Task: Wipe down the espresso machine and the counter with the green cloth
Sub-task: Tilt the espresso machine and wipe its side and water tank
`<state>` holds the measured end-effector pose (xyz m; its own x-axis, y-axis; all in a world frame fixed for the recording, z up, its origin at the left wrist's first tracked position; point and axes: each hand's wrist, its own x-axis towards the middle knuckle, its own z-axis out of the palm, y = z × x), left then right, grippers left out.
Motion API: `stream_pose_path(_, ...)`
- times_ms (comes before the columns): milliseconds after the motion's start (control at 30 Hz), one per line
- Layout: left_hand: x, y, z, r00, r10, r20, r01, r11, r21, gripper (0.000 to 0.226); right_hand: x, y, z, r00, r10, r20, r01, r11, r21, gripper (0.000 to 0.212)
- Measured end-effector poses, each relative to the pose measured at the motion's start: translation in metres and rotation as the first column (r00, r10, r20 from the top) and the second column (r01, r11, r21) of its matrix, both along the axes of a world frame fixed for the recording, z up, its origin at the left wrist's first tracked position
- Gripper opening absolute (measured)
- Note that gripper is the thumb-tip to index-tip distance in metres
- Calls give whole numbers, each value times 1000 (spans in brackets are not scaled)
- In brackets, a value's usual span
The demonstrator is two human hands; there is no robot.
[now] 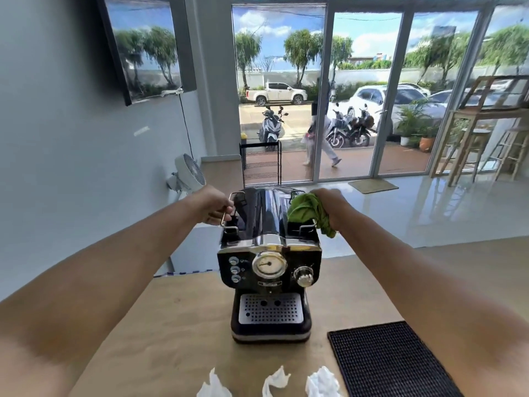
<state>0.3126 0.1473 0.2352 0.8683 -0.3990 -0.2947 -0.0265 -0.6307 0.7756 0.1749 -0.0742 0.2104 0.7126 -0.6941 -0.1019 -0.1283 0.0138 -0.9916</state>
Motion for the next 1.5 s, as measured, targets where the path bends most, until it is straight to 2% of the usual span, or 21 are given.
stream_pose_path(200,-12,5,-9,998,49,-32,-50,998,-48,25,8,-9,-12,997,73,-13,-73,997,38,13)
stream_pose_path(533,-24,5,-15,988,153,-9,-154,984,-95,20,8,-17,-20,987,159,-38,-159,987,-7,18)
stream_pose_path(767,-41,0,-15,963,270,5,-267,953,-141,10,5,-22,-23,977,212,-9,-211,977,35,20)
stream_pose_path(967,-61,1,-17,934,357,-8,-354,922,-159,15,0,-19,-24,971,240,-5,-240,970,35,22)
stream_pose_path(1233,-84,14,-16,934,357,-24,-356,923,-145,12,-27,-10,-12,961,258,-98,-260,965,-16,14)
stream_pose_path(1333,-93,20,-17,941,337,-24,-337,931,-142,17,-42,-2,-10,966,234,-108,-237,971,-16,15)
stream_pose_path(1467,-105,32,-21,940,340,10,-333,927,-172,14,-64,16,-8,983,168,-70,-167,986,18,28)
stream_pose_path(1500,-106,35,-23,935,353,40,-340,922,-187,12,-68,20,-8,984,171,-44,-168,984,67,34)
